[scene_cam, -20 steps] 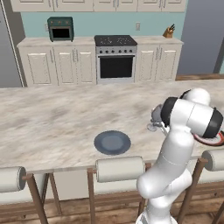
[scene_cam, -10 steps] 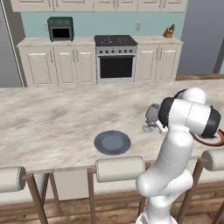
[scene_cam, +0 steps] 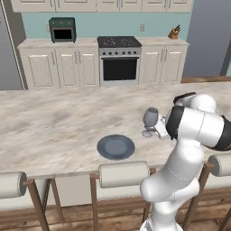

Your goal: Retrieve the wine glasses from the counter and place one next to each plate.

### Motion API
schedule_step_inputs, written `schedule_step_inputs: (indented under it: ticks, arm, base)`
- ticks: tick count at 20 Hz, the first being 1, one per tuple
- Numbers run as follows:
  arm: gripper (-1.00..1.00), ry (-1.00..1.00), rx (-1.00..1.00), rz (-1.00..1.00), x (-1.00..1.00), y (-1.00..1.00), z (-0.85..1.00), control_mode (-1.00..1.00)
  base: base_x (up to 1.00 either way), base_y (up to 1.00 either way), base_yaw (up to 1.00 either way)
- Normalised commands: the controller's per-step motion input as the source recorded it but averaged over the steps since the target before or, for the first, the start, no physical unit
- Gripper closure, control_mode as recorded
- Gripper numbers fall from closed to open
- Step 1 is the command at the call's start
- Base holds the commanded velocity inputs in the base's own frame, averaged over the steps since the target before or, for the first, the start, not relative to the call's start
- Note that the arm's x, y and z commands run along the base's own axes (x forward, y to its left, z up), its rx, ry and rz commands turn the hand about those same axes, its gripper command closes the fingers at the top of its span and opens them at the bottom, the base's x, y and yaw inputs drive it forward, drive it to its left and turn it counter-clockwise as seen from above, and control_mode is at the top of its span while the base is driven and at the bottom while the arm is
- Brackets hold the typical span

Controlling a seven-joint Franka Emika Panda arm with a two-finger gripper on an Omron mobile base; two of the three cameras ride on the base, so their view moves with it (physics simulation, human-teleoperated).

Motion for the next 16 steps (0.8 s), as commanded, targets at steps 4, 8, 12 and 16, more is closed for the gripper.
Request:
schedule_step_inputs:
  ticks: [4,8,12,16]
  arm:
    - [1.0,0.02,-0.02,0.0,0.0,0.0,-0.13,-1.0]
    - [1.0,0.04,-0.02,0.0,0.0,0.0,-0.19,-1.0]
    - [1.0,0.08,-0.06,0.0,0.0,0.0,-0.23,-1.0]
    - [1.0,0.06,-0.04,0.0,0.0,0.0,-0.17,-1.0]
  base:
    - [0.0,0.0,0.0]
    - [0.0,0.0,0.0]
    - [0.0,0.0,0.0]
    - [0.0,0.0,0.0]
